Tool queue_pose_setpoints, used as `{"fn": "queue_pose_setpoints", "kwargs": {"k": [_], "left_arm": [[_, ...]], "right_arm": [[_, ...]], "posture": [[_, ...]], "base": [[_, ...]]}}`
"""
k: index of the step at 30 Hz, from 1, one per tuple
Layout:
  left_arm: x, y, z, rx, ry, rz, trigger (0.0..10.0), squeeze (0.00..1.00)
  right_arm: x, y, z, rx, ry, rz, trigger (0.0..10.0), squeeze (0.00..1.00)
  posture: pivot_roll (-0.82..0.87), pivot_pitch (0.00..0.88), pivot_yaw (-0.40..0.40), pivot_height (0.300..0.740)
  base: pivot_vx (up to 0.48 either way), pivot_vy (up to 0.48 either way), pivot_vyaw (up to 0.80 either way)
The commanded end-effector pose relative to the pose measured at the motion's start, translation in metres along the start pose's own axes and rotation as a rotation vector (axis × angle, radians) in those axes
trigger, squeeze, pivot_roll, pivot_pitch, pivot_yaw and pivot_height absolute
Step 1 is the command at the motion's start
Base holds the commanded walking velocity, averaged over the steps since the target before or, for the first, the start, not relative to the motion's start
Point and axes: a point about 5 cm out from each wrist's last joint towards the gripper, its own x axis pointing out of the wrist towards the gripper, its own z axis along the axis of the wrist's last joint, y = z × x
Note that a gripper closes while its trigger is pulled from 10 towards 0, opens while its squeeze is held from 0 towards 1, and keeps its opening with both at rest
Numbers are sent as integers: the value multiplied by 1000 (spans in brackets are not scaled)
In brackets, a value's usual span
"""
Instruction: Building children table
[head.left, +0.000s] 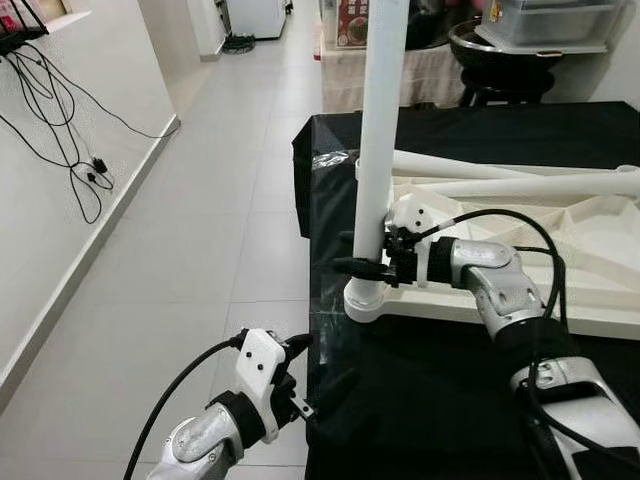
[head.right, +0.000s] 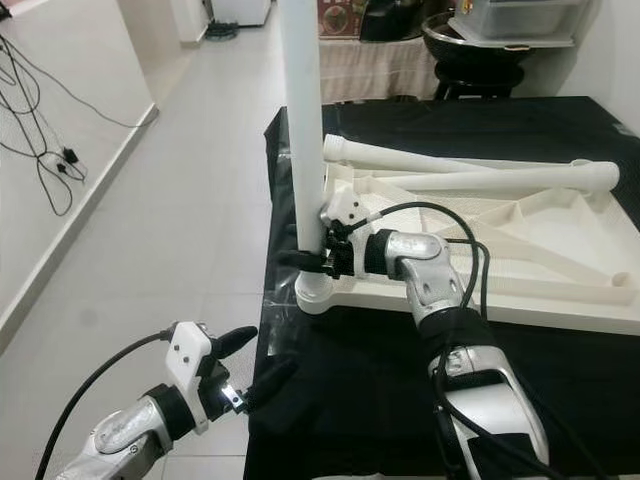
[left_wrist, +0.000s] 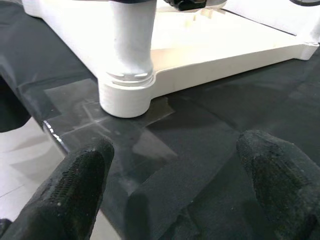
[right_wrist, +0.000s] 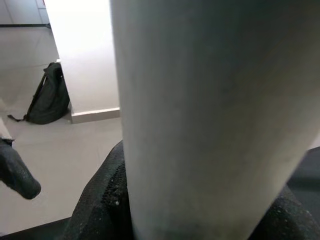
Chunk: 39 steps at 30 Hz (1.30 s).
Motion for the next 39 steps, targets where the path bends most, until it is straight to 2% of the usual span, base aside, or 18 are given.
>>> {"fn": "queue_pose_setpoints", "kwargs": {"k": [1, 4, 5, 6, 8, 11, 12, 16, 22, 23, 24, 31, 32, 33, 34, 35, 36, 39], "left_arm": [[-3, -2, 0, 3, 7, -5, 10000, 0], [-4, -2, 1, 2, 6, -5, 10000, 0], [-5, -2, 1, 1, 5, -5, 10000, 0], [-5, -2, 1, 1, 5, -5, 10000, 0], [-7, 2, 3, -7, 2, -2, 10000, 0], [-7, 2, 3, -7, 2, -2, 10000, 0], [-8, 4, 3, -7, 5, -3, 10000, 0], [-2, 5, 2, -4, 15, -37, 10000, 0], [-2, 7, 3, 0, -2, 2, 10000, 0], [-1, 8, 3, 0, -6, 12, 10000, 0], [-1, 8, 3, 0, -8, 15, 10000, 0], [2, 7, 3, -5, -8, 0, 10000, 0], [3, 6, 2, -5, -8, -2, 10000, 0], [3, 6, 2, -5, -8, -2, 10000, 0], [3, 6, 2, -4, -8, -2, 10000, 0], [3, 6, 2, -4, -8, -2, 10000, 0], [4, 5, 2, -3, -9, 0, 10000, 0], [3, 5, 2, -1, -10, 4, 10000, 0]], "right_arm": [[-3, 13, -13, 2, 42, -36, 0, 0], [-7, 16, -18, 18, 51, -94, 0, 0], [-6, 25, -28, 97, 24, -286, 0, 0], [-6, 25, -28, 97, 24, -286, 0, 0], [-4, 90, -69, 319, 134, -702, 0, 0], [-4, 90, -69, 319, 134, -702, 0, 0], [-8, 100, -71, 322, 163, -797, 0, 0], [-6, 80, -65, 269, 176, -798, 0, 0], [-1, 76, -61, 251, 185, -759, 0, 0], [2, 73, -57, 249, 165, -718, 10000, 0], [7, 65, -47, 236, 105, -644, 10000, 1000], [16, 52, 3, 129, -108, -375, 10000, 1000], [17, 50, 8, 87, -109, -258, 10000, 722], [17, 50, 8, 87, -109, -258, 10000, 722], [18, 50, 9, 41, -83, -132, 10000, 0], [18, 50, 9, 41, -83, -132, 10000, 0], [18, 49, 6, 8, -31, 30, 10000, 0], [21, 42, 1, 16, 7, 121, 10000, 0]], "posture": [[-29, 140, 22, 740], [-29, 140, 22, 740], [-38, 147, 3, 740], [-38, 147, 3, 740], [-60, 173, 47, 740], [-60, 173, 47, 740], [-76, 152, 54, 740], [-66, 142, 39, 740], [-61, 138, 32, 740], [-63, 136, 26, 740], [-64, 134, 27, 740], [-67, 130, 28, 740], [-57, 127, 25, 740], [-57, 127, 25, 740], [-55, 127, 23, 740], [-55, 127, 23, 740], [-47, 127, 20, 740], [-44, 127, 18, 740]], "base": [[0, 0, 0], [0, 0, 0], [0, 0, 0], [0, 0, 0], [0, 0, 0], [0, 0, 0], [0, 0, 0], [0, 0, 0], [0, 0, 0], [0, 0, 0], [0, 0, 0], [0, 0, 0], [0, 0, 0], [0, 0, 0], [0, 0, 0], [0, 0, 0], [0, 0, 0], [0, 0, 0]]}}
